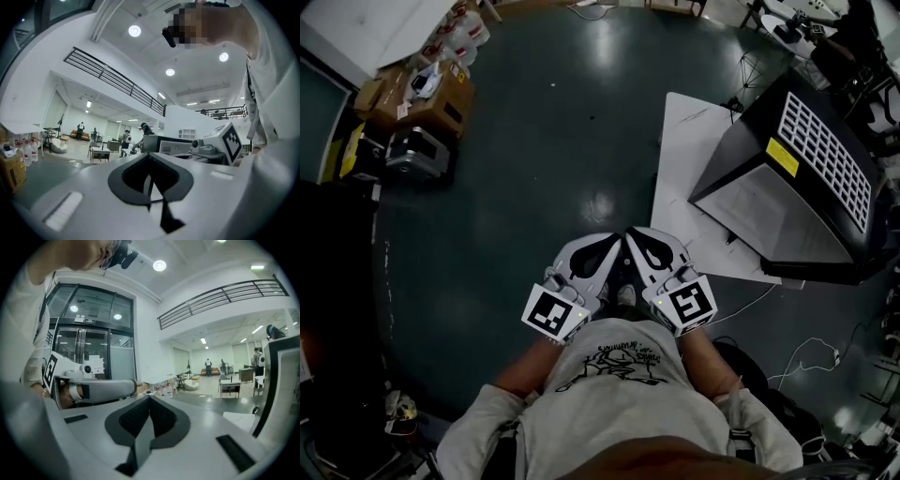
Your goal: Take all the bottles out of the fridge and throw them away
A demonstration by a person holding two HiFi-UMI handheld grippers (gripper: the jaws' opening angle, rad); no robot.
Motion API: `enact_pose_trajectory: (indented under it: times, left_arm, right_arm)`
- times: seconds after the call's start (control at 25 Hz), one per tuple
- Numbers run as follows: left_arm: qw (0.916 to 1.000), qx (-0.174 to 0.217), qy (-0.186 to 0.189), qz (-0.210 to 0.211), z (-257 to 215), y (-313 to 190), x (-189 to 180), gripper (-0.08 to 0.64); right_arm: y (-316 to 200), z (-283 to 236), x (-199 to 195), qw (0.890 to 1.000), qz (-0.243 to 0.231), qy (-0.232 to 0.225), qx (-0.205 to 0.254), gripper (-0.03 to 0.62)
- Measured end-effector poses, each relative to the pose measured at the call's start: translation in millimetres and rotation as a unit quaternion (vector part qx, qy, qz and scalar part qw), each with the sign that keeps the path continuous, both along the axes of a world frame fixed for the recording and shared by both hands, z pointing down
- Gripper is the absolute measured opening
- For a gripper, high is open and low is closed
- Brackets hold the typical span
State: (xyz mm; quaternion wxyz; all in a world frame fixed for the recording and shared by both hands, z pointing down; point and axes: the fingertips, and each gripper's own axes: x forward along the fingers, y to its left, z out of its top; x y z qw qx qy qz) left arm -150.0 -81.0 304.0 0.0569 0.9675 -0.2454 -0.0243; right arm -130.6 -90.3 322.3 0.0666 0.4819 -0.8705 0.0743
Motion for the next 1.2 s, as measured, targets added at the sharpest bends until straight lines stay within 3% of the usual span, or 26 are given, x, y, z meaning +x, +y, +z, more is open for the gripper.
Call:
enact_pose_trajectory:
  times: [0.52,0.64,1.2]
  left_arm:
    - [0.9988,0.027,0.007,0.041,-45.5,28.0,11.3,0.008]
    - [0.9986,0.011,0.003,0.052,-51.2,36.6,16.7,0.008]
    - [0.996,0.009,0.018,0.087,-76.0,54.1,39.4,0.008]
  right_arm:
    - [25.4,-52.4,9.3,0.999,0.007,0.009,0.035,0.011]
    - [31.3,-61.1,12.6,0.999,0.013,0.013,0.037,0.011]
    - [50.6,-88.8,34.3,0.998,0.041,0.009,0.036,0.011]
